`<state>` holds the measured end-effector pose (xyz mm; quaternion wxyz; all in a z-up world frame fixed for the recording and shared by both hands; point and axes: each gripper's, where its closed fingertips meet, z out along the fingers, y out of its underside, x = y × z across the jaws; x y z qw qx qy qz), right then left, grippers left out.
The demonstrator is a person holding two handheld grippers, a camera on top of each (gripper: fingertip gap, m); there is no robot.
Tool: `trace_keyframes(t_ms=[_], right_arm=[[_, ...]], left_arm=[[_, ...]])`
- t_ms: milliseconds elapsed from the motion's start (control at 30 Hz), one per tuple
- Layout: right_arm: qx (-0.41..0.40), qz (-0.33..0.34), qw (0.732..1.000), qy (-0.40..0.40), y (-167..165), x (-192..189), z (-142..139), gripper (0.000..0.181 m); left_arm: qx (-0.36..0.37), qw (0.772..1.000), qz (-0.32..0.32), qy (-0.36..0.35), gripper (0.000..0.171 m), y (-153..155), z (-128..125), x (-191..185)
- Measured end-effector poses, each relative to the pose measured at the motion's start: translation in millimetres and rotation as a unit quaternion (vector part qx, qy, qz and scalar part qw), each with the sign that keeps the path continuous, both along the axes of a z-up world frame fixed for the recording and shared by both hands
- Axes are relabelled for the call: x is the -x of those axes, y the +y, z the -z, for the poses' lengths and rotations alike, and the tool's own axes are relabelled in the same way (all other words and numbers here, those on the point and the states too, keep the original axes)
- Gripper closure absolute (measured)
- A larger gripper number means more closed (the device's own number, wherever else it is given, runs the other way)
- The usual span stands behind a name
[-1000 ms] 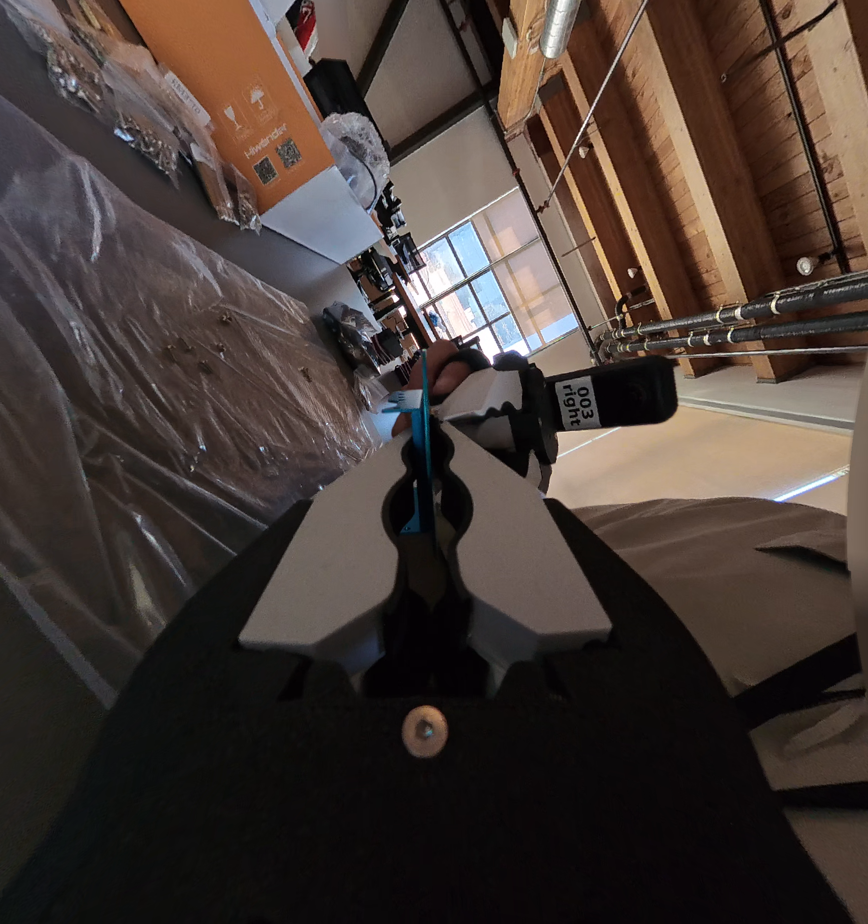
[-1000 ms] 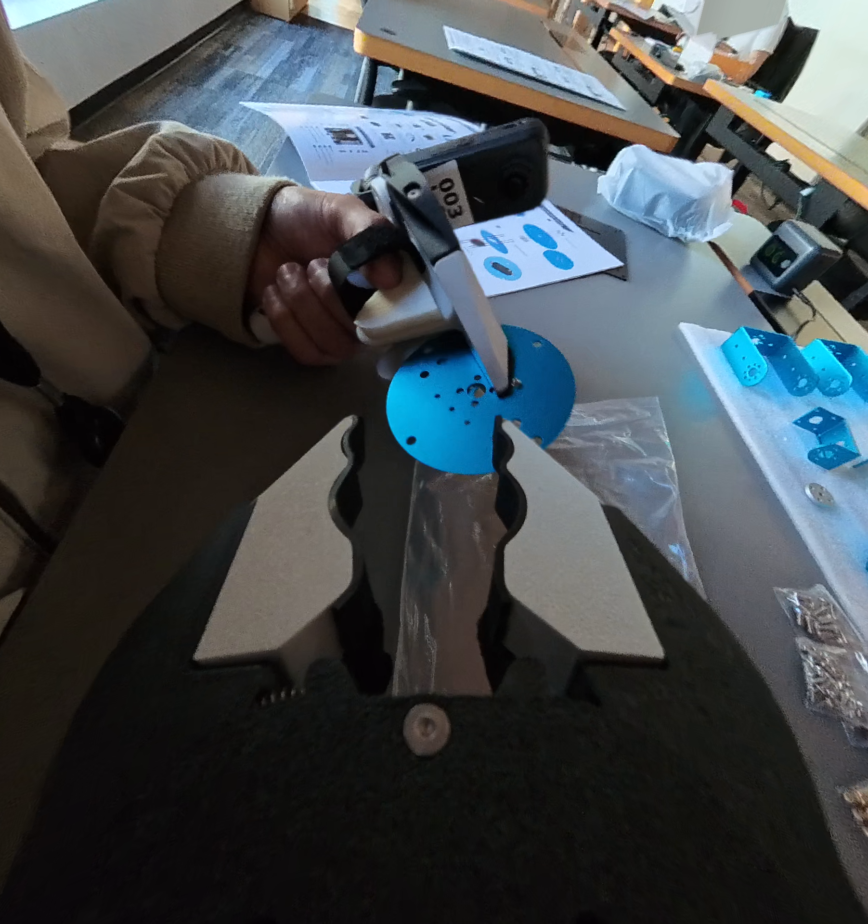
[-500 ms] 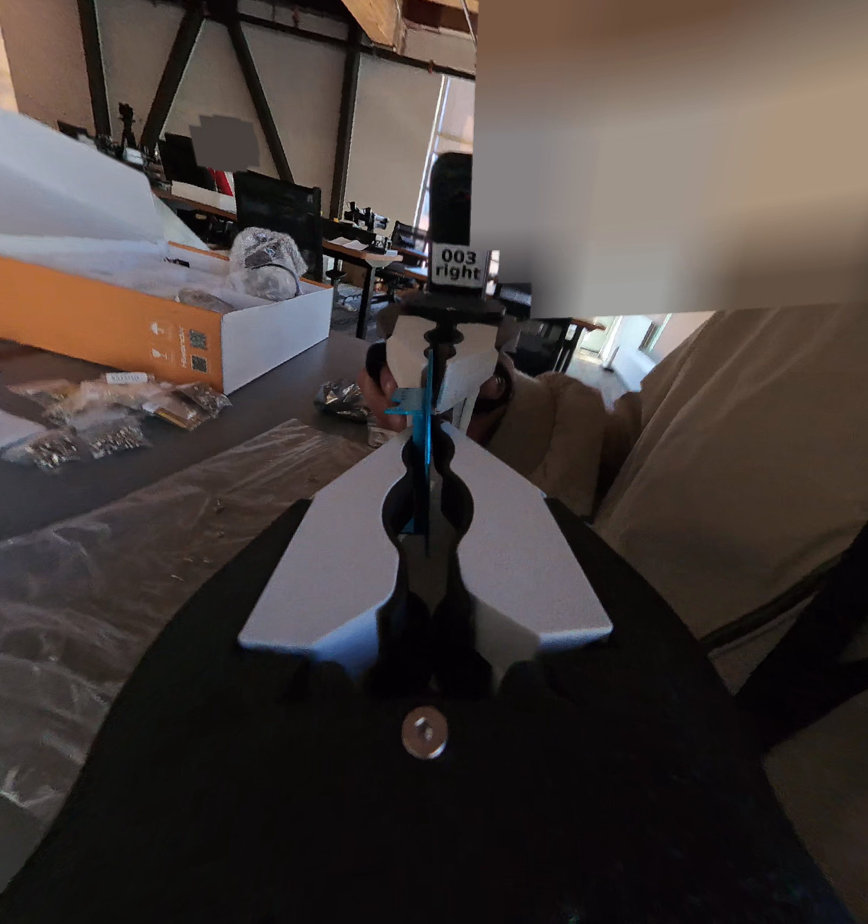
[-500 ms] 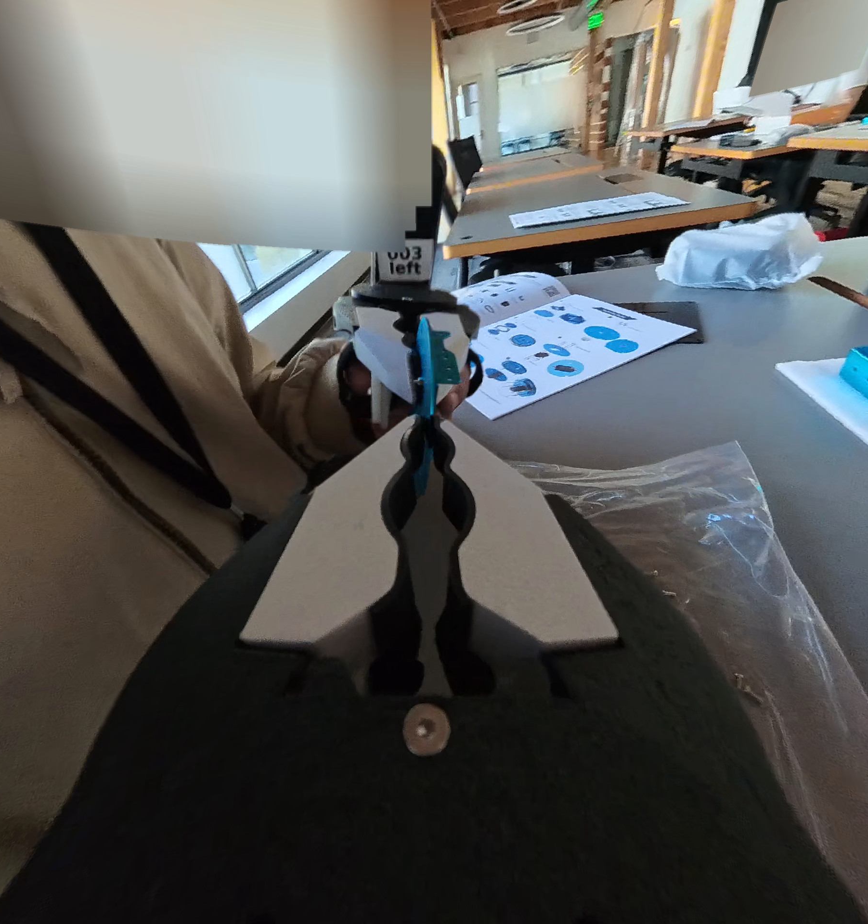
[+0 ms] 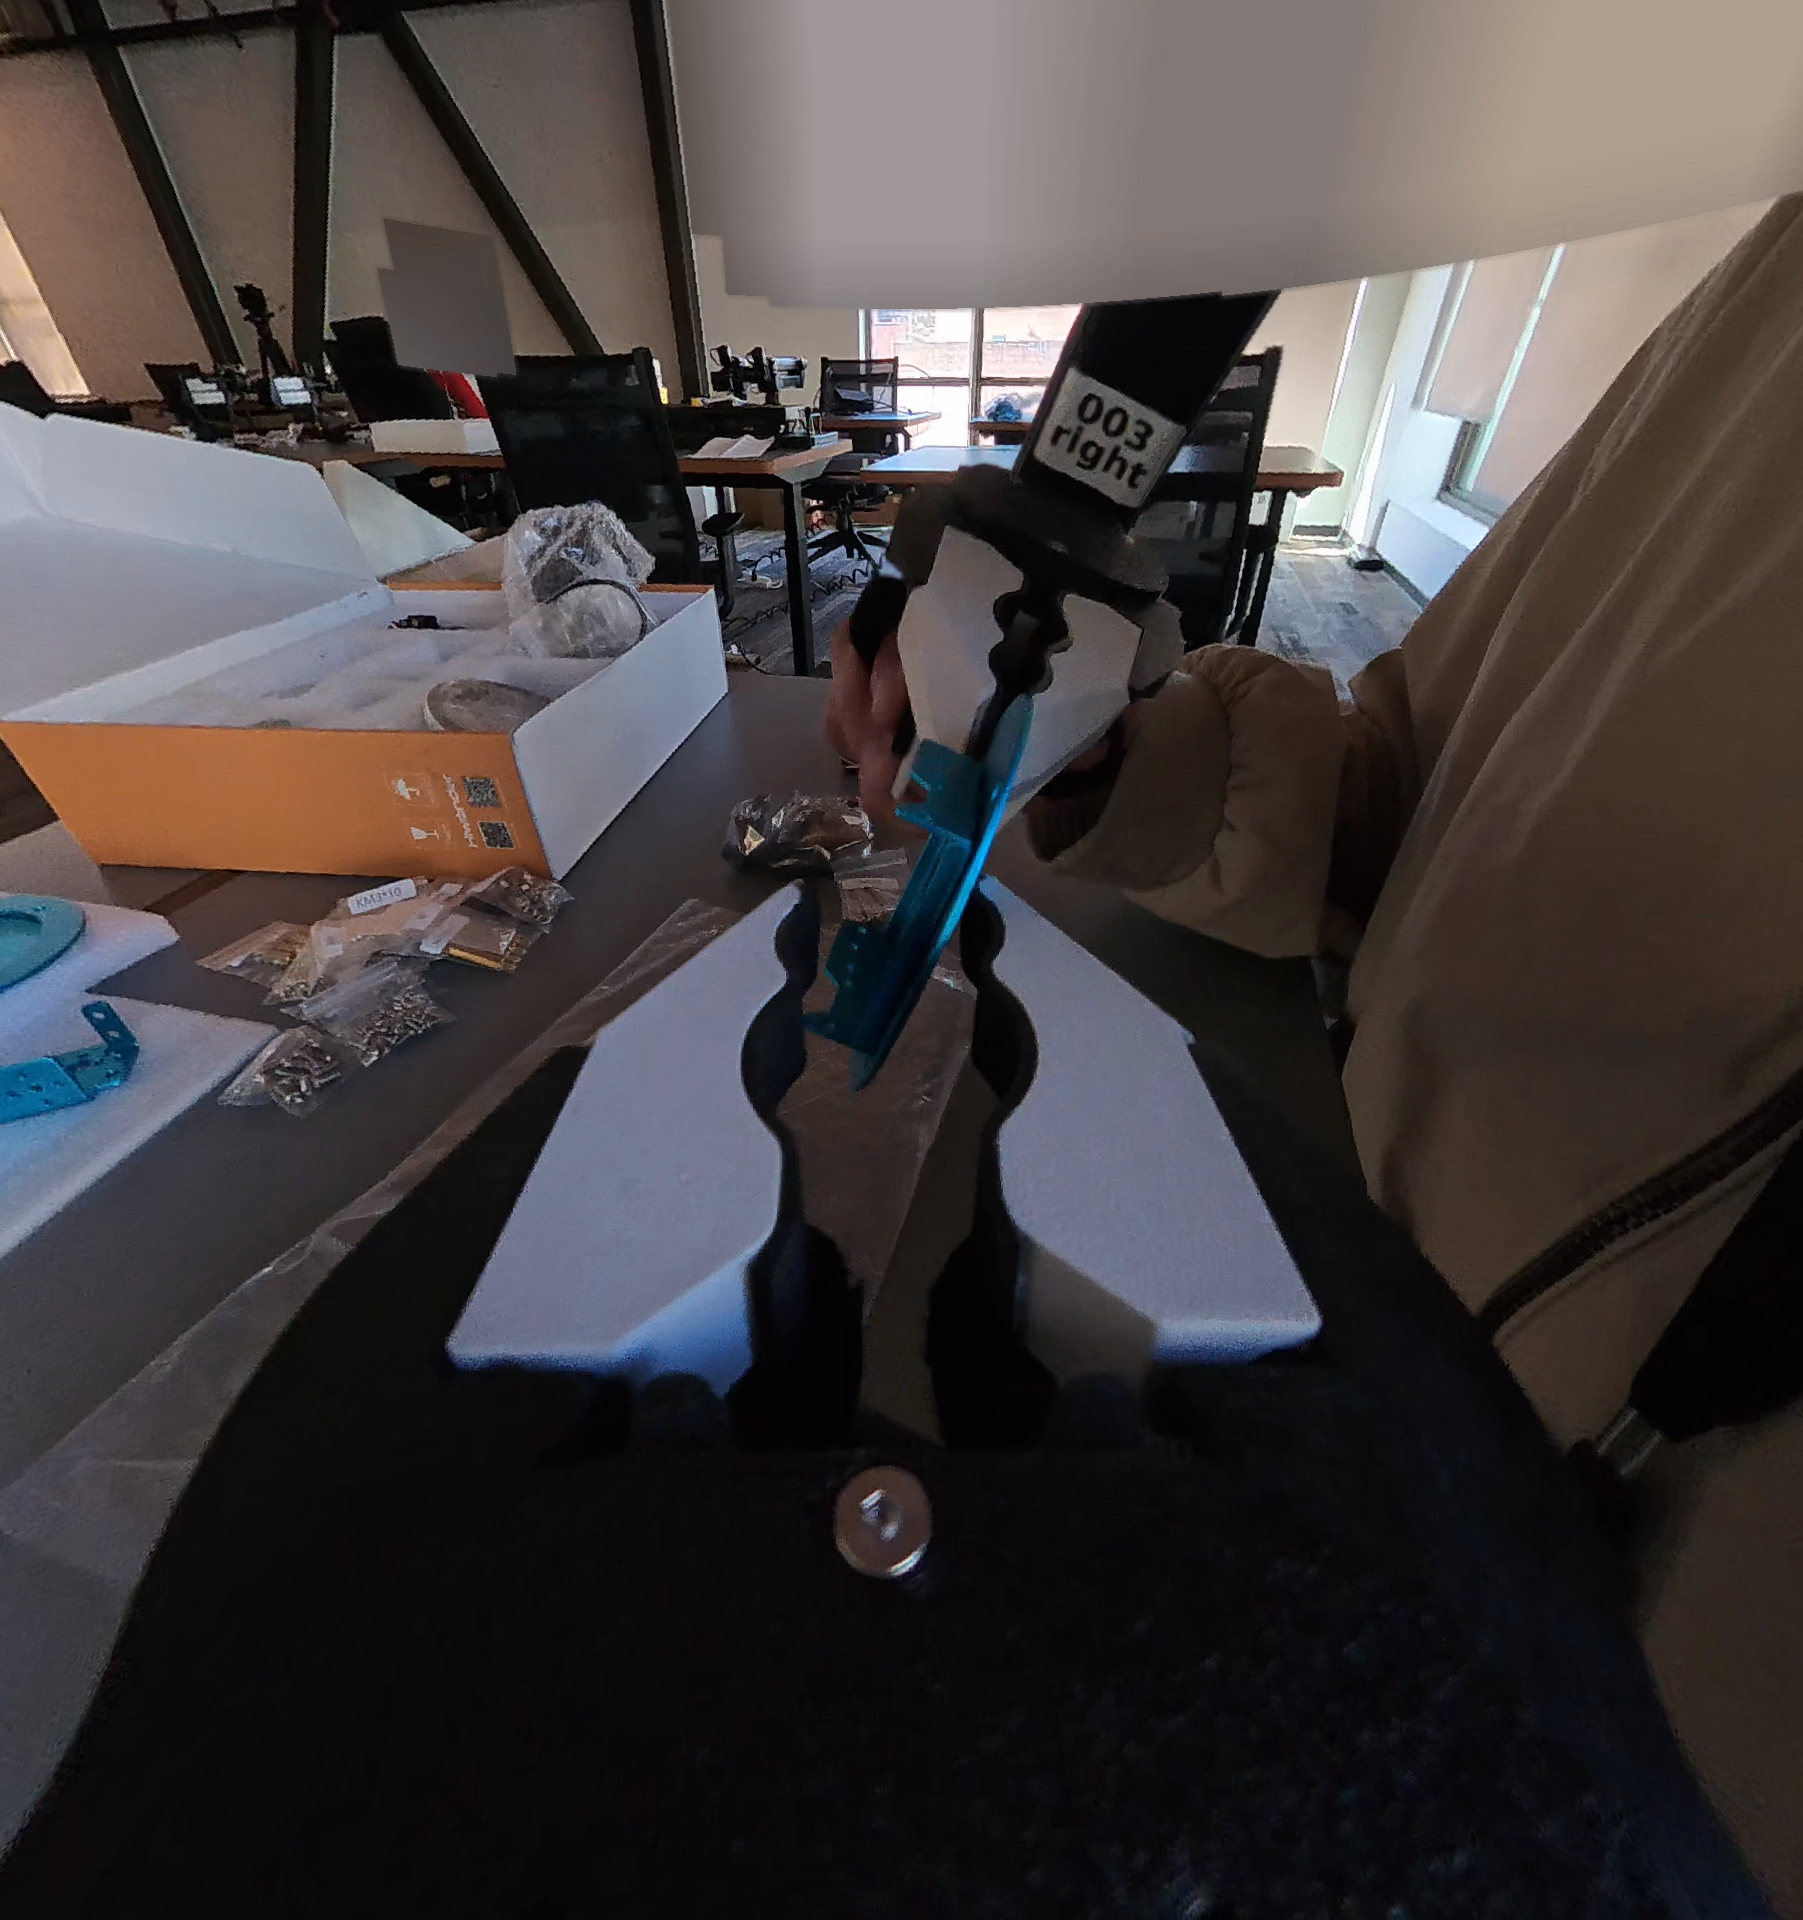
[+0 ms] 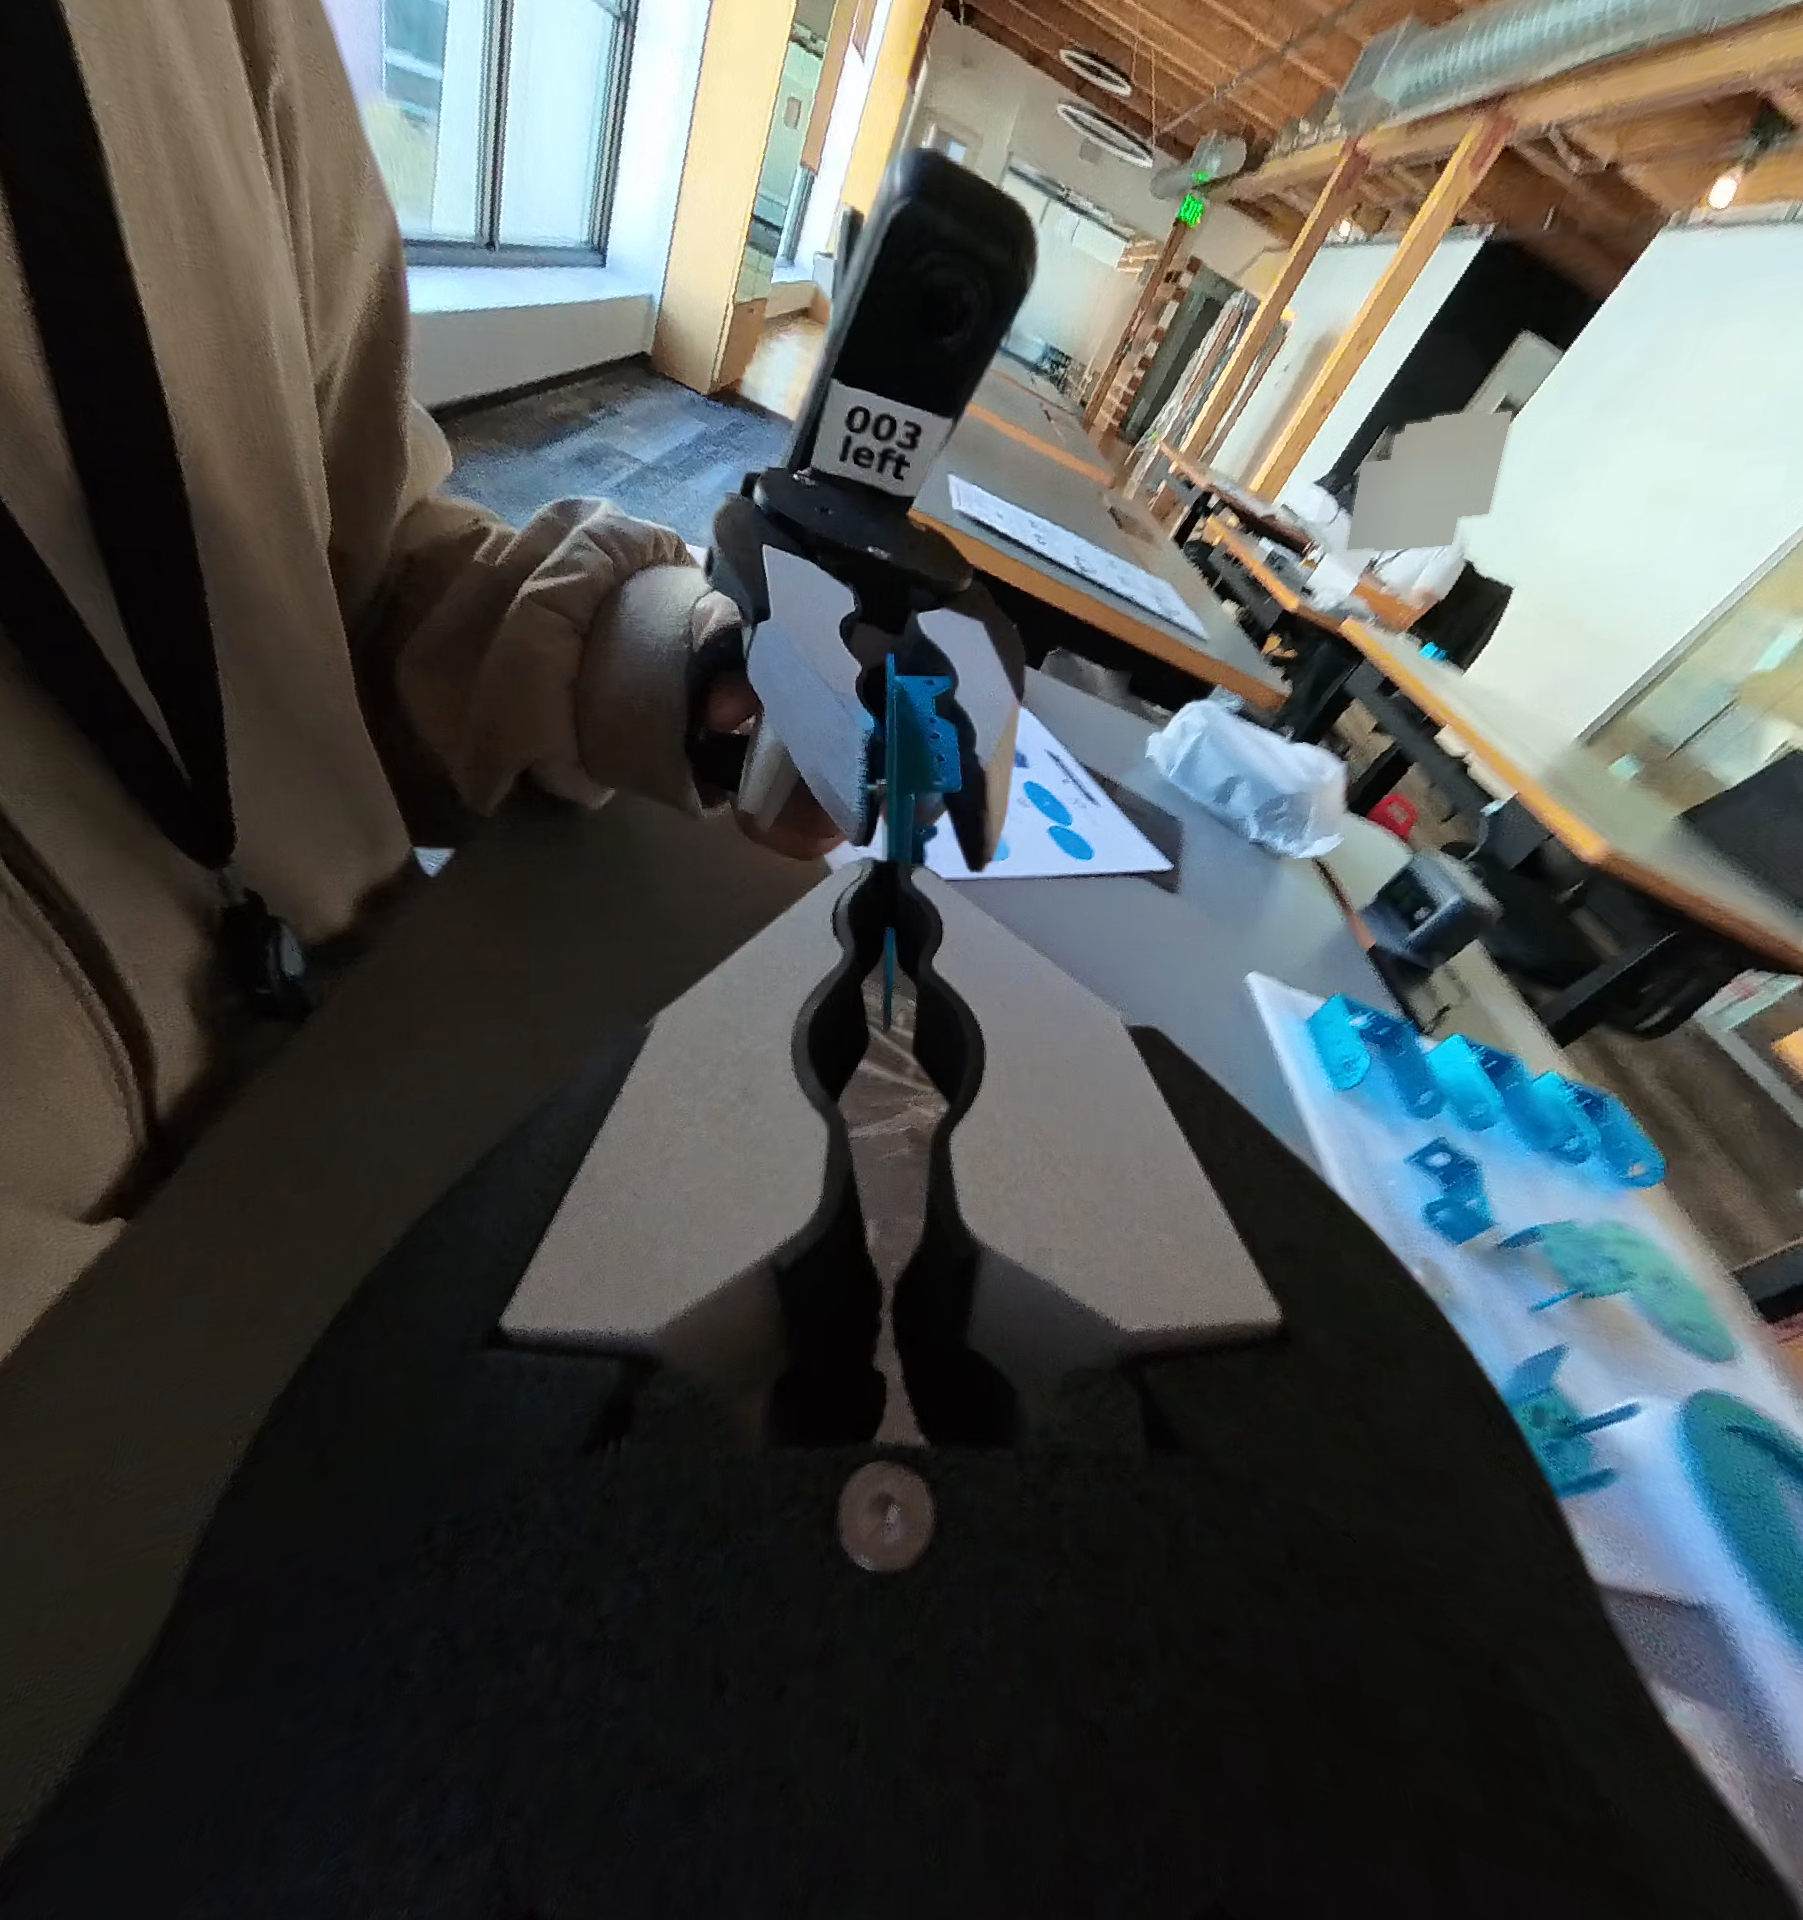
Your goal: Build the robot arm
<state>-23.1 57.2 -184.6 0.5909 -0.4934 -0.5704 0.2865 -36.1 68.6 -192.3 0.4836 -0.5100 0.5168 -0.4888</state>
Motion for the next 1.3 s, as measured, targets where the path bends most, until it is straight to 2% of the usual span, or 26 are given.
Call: trace_keyframes(t_ms=[133,233,333,367,500,600,700,833,1033,1300], right_arm=[[-0.11,0.026,0.993,-0.025,-3.3,-0.5,-8.9,0.181],[-0.211,0.063,0.972,-0.079,-1.1,-1.1,-7.9,0.181],[-0.34,0.105,0.923,-0.148,6.8,-2.8,1.0,0.181],[-0.374,0.118,0.906,-0.161,10.3,-3.9,3.2,0.181],[-0.441,0.145,0.867,-0.178,17.1,-5.3,10.4,0.181],[-0.506,0.173,0.82,-0.202,22.1,-6.5,16.5,0.181],[-0.529,0.187,0.802,-0.204,24.2,-9.3,19.2,0.181],[-0.541,0.196,0.791,-0.207,26.9,-14.0,21.5,0.181],[-0.55,0.194,0.787,-0.202,23.1,-8.9,22.7,0.181],[-0.551,0.195,0.785,-0.203,23.9,-8.2,24.8,0.181]], left_arm=[[-0.037,0.999,0.005,0.022,0.126,-0.1,1.4,3.3],[-0.013,0.999,0.01,0.036,0.114,5.2,6.6,9.7],[0.05,0.998,0.029,0.006,0.11,9.3,4.2,14.7],[0.07,0.997,0.039,-0.011,0.104,8.6,1.2,14.9],[0.112,0.993,0.037,-0.028,0.099,17.7,1.3,10.1],[0.165,0.985,0.005,-0.041,0.099,36.5,0.9,10.6],[0.2,0.978,-0.024,-0.048,0.103,52.5,5.9,15.6],[0.147,0.988,-0.027,-0.032,0.123,46.0,7.4,20.2],[0.06,0.996,-0.059,0.016,0.128,40.8,15.7,11.7],[0.07,0.995,-0.068,0.013,0.128,49.4,17.5,11.1]])
